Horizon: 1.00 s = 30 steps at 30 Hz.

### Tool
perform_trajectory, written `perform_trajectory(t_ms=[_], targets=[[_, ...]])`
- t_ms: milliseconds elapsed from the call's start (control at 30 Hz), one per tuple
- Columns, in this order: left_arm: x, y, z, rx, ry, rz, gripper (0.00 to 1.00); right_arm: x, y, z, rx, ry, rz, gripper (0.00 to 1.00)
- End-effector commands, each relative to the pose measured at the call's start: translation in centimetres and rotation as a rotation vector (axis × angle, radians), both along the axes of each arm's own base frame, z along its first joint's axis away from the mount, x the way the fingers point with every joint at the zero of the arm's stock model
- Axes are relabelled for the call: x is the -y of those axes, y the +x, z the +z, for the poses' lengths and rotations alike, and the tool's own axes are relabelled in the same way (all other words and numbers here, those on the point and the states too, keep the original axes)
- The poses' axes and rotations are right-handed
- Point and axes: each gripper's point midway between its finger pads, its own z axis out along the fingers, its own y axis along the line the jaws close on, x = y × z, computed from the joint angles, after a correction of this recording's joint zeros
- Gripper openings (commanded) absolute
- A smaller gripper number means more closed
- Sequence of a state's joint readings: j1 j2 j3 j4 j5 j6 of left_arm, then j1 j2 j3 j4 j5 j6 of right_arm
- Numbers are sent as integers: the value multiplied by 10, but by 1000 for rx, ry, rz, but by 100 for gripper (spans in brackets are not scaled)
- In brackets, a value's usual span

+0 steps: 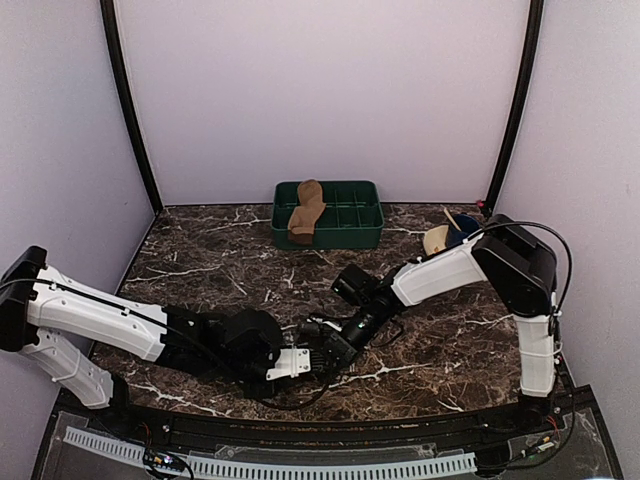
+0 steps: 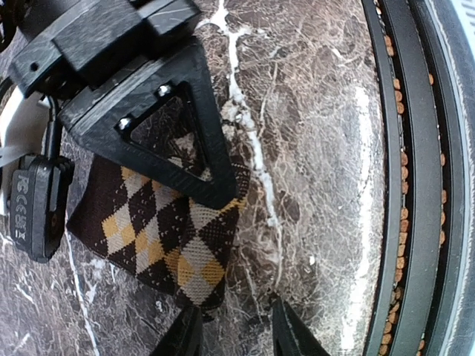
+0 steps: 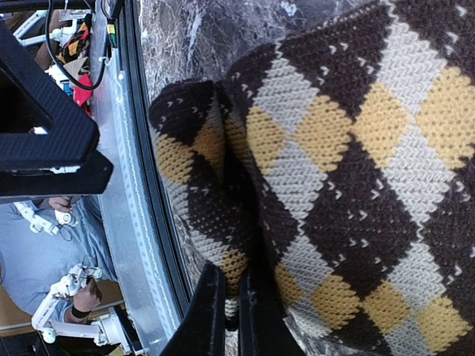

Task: Roll the socks
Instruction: Place the sock at the center of the board.

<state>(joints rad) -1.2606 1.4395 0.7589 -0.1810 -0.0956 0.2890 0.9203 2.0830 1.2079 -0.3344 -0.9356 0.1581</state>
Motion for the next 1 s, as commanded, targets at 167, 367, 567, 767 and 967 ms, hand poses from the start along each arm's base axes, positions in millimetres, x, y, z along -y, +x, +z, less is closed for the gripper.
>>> perform_trajectory(t_ms=[167, 367, 567, 767, 967], targets=[[8, 14, -1, 186, 54, -57, 36, 10, -4, -15, -56, -69, -11, 0], [15, 17, -5, 225, 64, -73, 36, 8, -3, -12, -56, -66, -10, 0], [17, 21, -12, 250, 84, -80, 36, 8, -4, -10, -61, -64, -6, 0], [18, 20, -20, 247, 99, -89, 36, 8, -5, -8, -68, -59, -4, 0], [19, 23, -27, 260, 119, -88, 33, 7, -5, -5, -75, -54, -2, 0]])
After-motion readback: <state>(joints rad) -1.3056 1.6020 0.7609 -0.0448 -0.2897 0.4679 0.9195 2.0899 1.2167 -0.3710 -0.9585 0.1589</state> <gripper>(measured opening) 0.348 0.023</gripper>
